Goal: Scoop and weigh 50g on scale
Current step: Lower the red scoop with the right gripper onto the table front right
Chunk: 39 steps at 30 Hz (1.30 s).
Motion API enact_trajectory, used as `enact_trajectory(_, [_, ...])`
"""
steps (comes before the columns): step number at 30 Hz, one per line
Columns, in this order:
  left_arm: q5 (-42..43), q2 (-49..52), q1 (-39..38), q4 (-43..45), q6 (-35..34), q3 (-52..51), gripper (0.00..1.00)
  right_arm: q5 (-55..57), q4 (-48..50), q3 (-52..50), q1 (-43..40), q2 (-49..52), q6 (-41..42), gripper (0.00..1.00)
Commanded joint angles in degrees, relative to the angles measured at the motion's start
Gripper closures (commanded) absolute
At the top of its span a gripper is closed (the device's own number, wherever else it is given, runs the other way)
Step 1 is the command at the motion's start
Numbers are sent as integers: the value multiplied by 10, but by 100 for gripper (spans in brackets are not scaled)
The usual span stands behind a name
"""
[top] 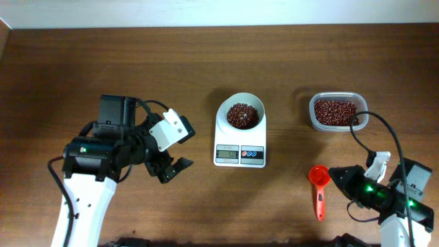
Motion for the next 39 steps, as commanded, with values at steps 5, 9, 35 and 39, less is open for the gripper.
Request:
enact_trajectory(5, [2, 0, 3, 1, -3, 11, 1, -53, -7, -3, -3, 49, -57, 96])
enact_trajectory(9, [2, 0, 3, 1, -3, 11, 1, -228, -4, -3, 4, 49, -132, 96])
enact_trajectory(35, [2, 0, 3, 1, -3, 11, 1, -442, 30, 98, 200, 3, -94, 1])
enact_trajectory(39, [2, 0, 3, 1, -3, 11, 1, -427, 31, 98, 200, 4, -82, 1])
